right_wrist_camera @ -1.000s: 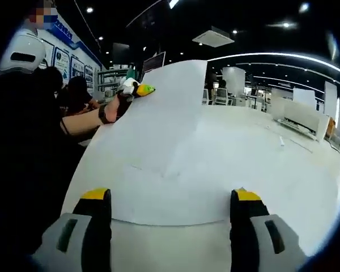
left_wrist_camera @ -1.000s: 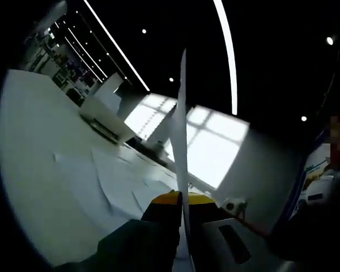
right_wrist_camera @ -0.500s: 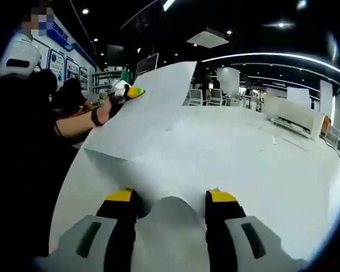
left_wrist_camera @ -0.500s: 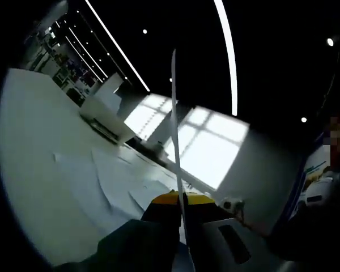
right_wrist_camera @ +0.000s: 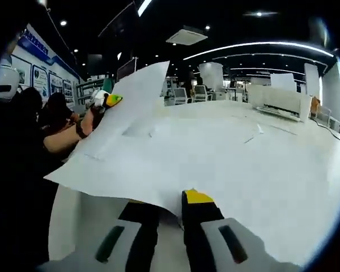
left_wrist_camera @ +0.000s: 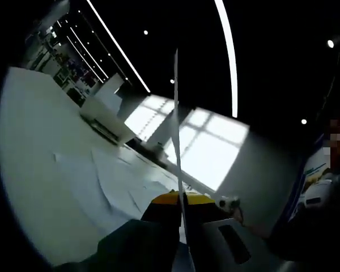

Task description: Organize the stack of printing papers by aligning and flattening the scattered papers on the table

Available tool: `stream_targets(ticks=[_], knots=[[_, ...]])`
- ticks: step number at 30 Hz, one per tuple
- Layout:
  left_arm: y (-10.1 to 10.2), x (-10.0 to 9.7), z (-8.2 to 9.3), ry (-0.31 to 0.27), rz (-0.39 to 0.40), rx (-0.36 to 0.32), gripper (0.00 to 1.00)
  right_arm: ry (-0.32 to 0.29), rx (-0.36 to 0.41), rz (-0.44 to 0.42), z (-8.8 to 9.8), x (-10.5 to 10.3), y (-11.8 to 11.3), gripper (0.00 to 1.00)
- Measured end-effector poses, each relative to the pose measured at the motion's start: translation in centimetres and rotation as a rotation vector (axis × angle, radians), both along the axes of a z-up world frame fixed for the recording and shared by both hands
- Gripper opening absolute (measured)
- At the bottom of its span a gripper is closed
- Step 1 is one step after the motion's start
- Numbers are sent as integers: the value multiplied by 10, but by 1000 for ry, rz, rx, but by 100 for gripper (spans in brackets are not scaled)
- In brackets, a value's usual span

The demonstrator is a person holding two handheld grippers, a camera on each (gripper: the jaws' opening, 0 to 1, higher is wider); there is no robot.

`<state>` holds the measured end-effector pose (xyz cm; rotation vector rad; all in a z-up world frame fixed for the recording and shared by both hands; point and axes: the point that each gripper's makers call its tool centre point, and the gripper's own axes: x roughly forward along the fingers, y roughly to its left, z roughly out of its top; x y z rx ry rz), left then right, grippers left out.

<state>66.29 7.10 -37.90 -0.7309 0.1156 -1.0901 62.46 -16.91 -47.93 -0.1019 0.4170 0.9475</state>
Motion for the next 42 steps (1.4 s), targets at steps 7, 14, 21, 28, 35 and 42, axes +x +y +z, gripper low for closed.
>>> stream_targets(ticks=[7,14,21,28,35,42], knots=[[5,2,2,7,14,-27,5,51,70,21,5,-6,5,25],[5,3,4,15,17,-41,5,66,184,54,20,-12,5,24],[6,4,3,17,17,-42,5,77,248,78,30,-18,8,9],[8,5,4,19,21,-48,5,76,370,75,50,-17,1,2],[7,4,4,18,20,-47,5,47,410,62,58,-16,-3,0],[7,4,4,17,21,-45,5,32,435,46,64,-13,-6,0]])
